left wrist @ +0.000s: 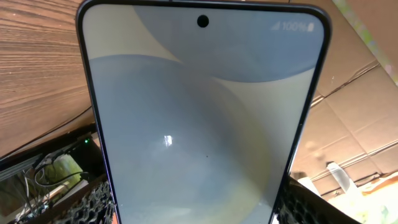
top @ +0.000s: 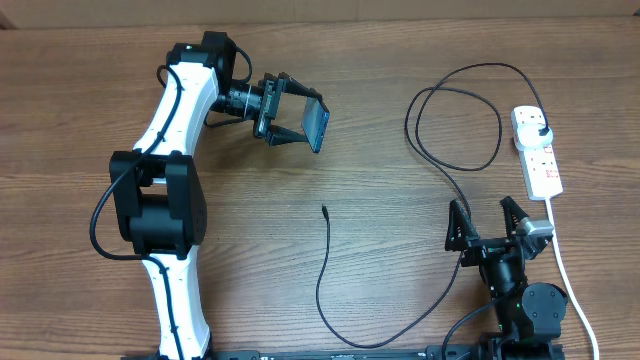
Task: Plug charger to phone and switch on socket
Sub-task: 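Raise the phone upright with the left gripper, screen facing left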
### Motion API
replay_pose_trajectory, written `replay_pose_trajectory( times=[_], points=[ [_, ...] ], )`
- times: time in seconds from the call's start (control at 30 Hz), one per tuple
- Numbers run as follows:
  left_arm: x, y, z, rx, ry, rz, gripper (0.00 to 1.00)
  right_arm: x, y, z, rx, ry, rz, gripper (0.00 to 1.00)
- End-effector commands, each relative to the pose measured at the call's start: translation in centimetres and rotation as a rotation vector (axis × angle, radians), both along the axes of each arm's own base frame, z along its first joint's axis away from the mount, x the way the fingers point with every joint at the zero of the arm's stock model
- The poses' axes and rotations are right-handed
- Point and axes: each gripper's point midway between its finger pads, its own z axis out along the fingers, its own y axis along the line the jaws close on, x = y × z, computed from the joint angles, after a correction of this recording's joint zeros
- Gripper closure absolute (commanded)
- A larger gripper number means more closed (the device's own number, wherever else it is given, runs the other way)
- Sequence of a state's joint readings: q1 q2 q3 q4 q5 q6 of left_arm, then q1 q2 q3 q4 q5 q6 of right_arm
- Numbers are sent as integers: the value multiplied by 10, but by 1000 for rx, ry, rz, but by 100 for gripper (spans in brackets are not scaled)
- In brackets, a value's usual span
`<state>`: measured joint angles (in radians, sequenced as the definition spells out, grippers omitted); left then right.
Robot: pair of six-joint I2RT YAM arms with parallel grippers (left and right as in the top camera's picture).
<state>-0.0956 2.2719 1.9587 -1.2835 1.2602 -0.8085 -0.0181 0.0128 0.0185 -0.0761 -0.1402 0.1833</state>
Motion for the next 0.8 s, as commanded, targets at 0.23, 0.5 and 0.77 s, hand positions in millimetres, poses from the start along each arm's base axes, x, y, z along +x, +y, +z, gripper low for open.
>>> replay_pose_trajectory(
  times=[0.23, 0.5, 0.77],
  points=[
    [4, 0, 16, -23, -47, 1, 96, 0, 0, -2, -1, -2, -5, 0],
    [4, 0, 16, -19, -47, 1, 96, 0, 0, -2, -1, -2, -5, 0],
    [4, 0, 16, -19, -47, 1, 96, 0, 0, -2, 0, -2, -5, 0]
  ],
)
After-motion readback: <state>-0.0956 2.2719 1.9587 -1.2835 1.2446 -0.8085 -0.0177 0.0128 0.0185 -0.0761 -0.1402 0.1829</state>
